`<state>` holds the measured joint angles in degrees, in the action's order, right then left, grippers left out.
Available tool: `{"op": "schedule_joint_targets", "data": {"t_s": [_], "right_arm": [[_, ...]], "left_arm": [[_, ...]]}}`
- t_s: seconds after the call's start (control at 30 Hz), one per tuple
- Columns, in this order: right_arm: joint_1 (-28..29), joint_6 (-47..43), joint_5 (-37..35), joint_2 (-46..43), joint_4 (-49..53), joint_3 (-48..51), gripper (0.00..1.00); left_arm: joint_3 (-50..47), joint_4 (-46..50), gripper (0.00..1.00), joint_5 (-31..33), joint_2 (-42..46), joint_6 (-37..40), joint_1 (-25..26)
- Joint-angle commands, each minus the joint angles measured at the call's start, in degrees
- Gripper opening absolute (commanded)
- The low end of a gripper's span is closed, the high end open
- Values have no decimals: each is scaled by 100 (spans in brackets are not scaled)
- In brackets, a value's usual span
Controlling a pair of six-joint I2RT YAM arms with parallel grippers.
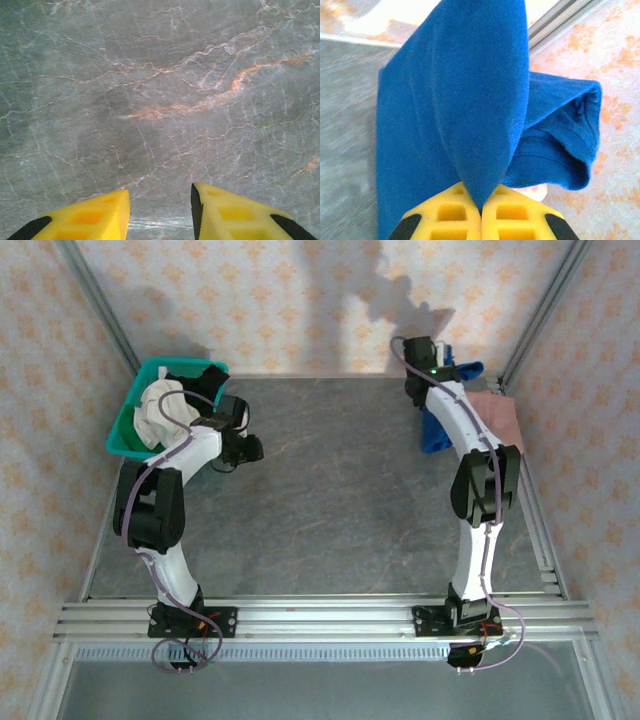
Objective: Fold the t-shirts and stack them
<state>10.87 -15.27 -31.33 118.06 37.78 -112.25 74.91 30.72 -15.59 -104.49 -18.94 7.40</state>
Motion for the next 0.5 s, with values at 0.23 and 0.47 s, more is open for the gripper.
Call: {"op": "schedule_joint_targets", "data": {"t_s": [0.23,0.47], "right_arm": [[-1081,-424,1377,398,-599,-252,0],[-1710,-362,2001,742,-660,-353,0]], "left_arm": [[-12,267,37,15,-15,195,-84],[4,320,37,11,-51,226,-83]]}}
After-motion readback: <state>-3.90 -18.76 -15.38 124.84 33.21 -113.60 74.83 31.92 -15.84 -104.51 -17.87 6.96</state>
